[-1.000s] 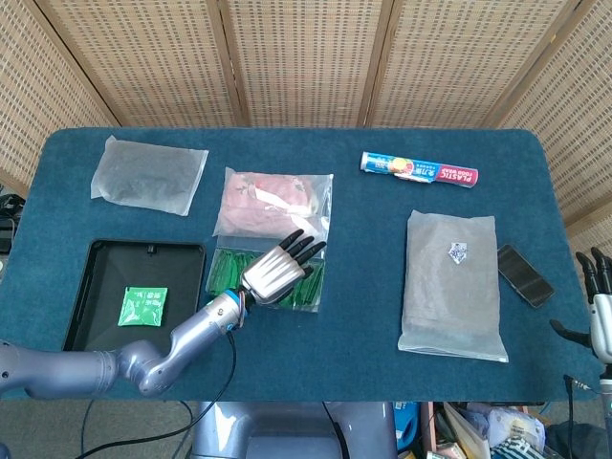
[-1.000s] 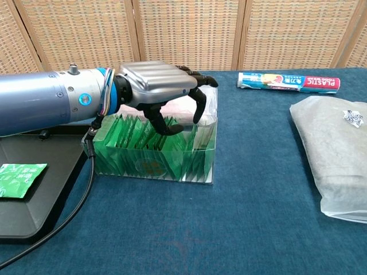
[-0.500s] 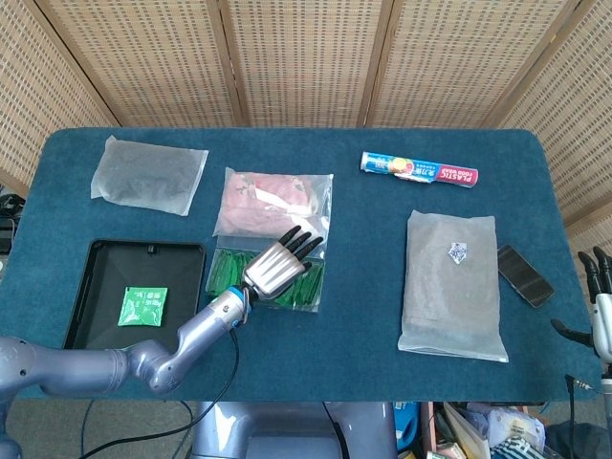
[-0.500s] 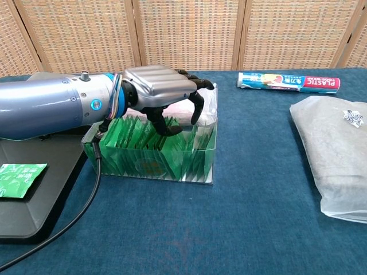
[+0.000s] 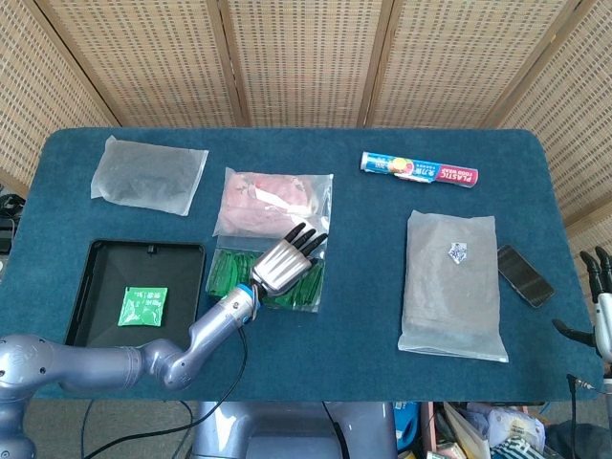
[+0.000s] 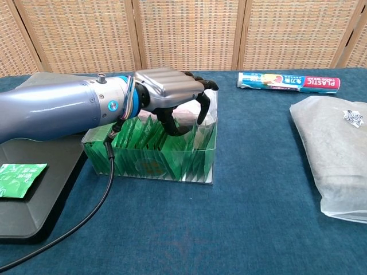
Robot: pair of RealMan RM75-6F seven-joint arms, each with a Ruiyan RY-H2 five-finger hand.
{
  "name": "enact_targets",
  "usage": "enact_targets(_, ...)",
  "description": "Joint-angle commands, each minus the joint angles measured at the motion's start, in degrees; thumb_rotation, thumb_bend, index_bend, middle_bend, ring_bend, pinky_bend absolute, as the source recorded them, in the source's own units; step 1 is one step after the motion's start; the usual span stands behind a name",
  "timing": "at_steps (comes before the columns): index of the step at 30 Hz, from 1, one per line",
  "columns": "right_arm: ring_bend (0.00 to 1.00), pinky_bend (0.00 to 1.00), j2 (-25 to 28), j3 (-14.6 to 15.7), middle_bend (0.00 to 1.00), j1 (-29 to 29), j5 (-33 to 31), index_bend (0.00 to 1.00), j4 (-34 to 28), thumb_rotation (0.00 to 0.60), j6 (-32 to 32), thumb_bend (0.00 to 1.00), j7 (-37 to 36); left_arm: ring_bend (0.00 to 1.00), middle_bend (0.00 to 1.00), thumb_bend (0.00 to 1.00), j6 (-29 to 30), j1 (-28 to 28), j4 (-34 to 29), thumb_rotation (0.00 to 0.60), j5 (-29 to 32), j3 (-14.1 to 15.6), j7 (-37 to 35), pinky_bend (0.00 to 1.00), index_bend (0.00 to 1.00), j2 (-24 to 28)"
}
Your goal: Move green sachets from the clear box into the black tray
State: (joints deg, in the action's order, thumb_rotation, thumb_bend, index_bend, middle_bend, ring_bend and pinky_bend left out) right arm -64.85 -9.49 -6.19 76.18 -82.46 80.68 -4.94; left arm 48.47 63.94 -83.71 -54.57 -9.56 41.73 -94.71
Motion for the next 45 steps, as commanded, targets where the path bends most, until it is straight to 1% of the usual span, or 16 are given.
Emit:
enact_targets(1, 0.00, 0.00, 0.0, 0.0, 0.00, 0.0, 0.0, 0.00, 0.0, 0.600, 0.0, 0.00, -0.1, 0.00, 0.00, 0.44, -0.1, 0.3, 0.3, 0.600, 0.7, 0.0, 0.3, 0.00, 0.41, -0.4)
enact_targets(23, 0.00, 0.00, 0.1, -0.2, 0.00, 0.0, -0.4, 0.00, 0.2, 0.600, -0.2, 0.00, -0.6, 0.00, 0.00, 0.44, 0.4, 1.6, 1.0, 0.600, 2.9, 1.0, 1.7, 0.00, 0.42, -1.0)
enact_targets(27, 0.00, 0.00, 0.1, -0.2, 0.00, 0.0, -0.3, 0.00, 0.1, 0.600, -0.2, 0.00, -0.6, 0.00, 0.00, 0.44, 0.5, 1.7, 1.1, 0.600, 3.2, 1.3, 1.8, 0.00, 0.47, -1.1)
enact_targets(32, 0.00, 0.00, 0.1, -0.2, 0.00, 0.0, -0.3, 0.00, 0.2, 0.600, -0.2, 0.00, -0.7, 0.00, 0.00, 0.44, 0.5, 1.7, 1.4, 0.600, 3.2, 1.8, 1.9, 0.00, 0.49, -1.5)
enact_targets(38, 0.00, 0.00, 0.1, -0.2, 0.00, 0.0, -0.3, 0.00, 0.3, 0.600, -0.3, 0.00, -0.7, 0.00, 0.00, 0.44, 0.7, 1.7, 1.9, 0.600, 3.1, 2.0, 1.6, 0.00, 0.55, -1.9)
enact_targets(45, 0.00, 0.00, 0.0, -0.2, 0.00, 0.0, -0.4, 0.00, 0.4, 0.600, -0.4, 0.00, -0.8, 0.00, 0.00, 0.44, 0.7, 1.8, 2.6, 0.600, 3.4, 2.1, 1.3, 0.00, 0.56, -2.5)
